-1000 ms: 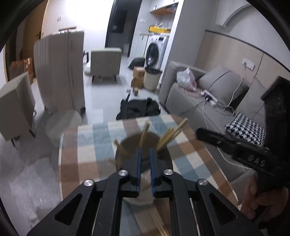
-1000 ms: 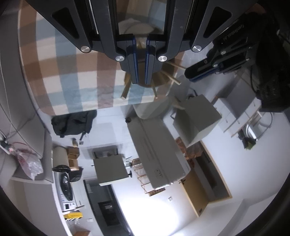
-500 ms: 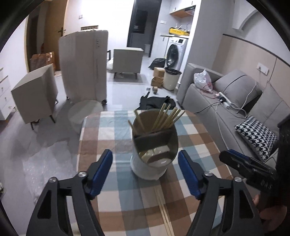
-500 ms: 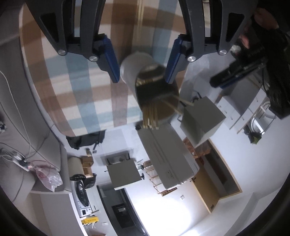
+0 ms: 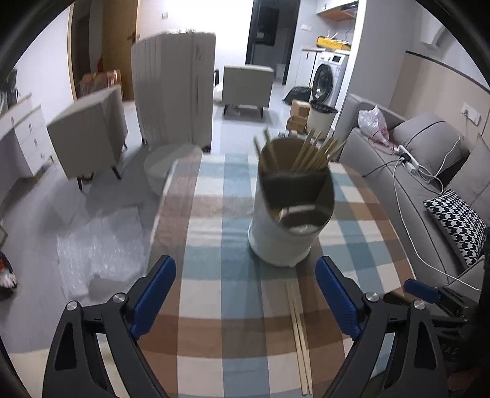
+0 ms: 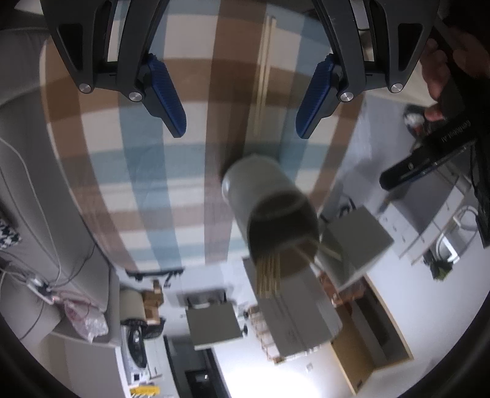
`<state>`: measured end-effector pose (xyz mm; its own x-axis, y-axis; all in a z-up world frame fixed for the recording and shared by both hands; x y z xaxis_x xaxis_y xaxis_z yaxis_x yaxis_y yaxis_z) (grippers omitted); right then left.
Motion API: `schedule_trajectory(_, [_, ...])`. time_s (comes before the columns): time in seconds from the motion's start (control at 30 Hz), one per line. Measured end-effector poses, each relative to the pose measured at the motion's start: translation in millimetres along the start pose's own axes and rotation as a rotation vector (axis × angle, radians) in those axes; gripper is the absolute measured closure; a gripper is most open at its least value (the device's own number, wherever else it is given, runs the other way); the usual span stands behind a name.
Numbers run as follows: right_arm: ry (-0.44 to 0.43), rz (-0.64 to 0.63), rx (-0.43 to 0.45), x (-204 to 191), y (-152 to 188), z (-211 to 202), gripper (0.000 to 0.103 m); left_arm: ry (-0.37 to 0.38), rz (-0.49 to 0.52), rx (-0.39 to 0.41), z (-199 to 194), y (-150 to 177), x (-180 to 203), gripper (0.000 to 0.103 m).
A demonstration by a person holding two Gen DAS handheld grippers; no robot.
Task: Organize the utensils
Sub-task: 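Withdraw both tools from the holder toward the remaining chopsticks, then lower the right tool onto the remaining chopsticks and close on one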
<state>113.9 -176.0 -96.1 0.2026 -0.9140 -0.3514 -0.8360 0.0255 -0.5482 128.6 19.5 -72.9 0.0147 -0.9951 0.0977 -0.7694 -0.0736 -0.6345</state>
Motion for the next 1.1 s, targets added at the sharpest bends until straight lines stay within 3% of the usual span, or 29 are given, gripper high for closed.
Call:
schedule_trajectory(0.17, [-0.006,-0.016,-0.118,-9.8,15.3,33.4,0.032,-0.019,-0.024,-0.04,11.7,10.5,-13.1,0.013])
schedule_trajectory(0.27, [0.016,-0.049,-0.178,-17.6,21.2,55.1,0.036,-0.072,-0.058,-0.028,12.3,10.1,-25.4,0.013])
schedule_trajectory(0.37, [0.031,-0.054,-0.228,-20.6,25.0,72.7,0.041,-0.061,-0.068,-0.033,12.5,9.9,-32.4,0.013])
schedule_trajectory(0.43, [0.04,-0.039,-0.268,-20.4,27.3,82.8,0.052,-0.049,-0.08,-0.03,12.7,8.8,-37.8,0.013])
schedule_trajectory(0.57, [0.072,-0.037,-0.298,-19.8,28.6,96.8,0.055,-0.025,-0.091,-0.043,17.2,6.9,-43.7,0.013])
schedule_trajectory(0.67, [0.087,-0.04,-0.325,-19.6,30.2,107.8,0.065,-0.043,-0.096,-0.038,18.5,5.0,-51.3,0.013])
schedule_trajectory(0.73, [0.088,-0.058,-0.353,-21.2,31.2,114.8,0.08,-0.056,-0.109,-0.023,16.9,3.0,-58.0,0.013])
schedule_trajectory(0.77, [0.099,-0.067,-0.354,-21.3,29.9,116.8,0.082,-0.058,-0.114,-0.019,16.4,2.1,-60.9,0.013])
schedule_trajectory(0.93, [0.104,-0.064,-0.35,-21.0,23.5,121.9,0.084,-0.064,-0.143,-0.056,24.6,5.8,-72.8,0.013])
schedule_trajectory(1.1, [0.118,-0.078,-0.402,-22.4,33.0,136.6,0.084,-0.058,-0.188,-0.081,28.4,6.5,-81.5,0.013])
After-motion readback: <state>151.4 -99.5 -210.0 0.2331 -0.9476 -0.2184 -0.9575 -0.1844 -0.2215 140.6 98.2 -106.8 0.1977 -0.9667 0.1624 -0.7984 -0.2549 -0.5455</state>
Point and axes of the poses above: each gripper's, at about its wrist camera, not at the fingertips, and z roughly the way its jaws point, x to its right, y to its underside, the point moved 5 cm from there along z, roughly the way its jaws point, and after that the axes turned 4 degrees about -y, right-handed, at the moved point
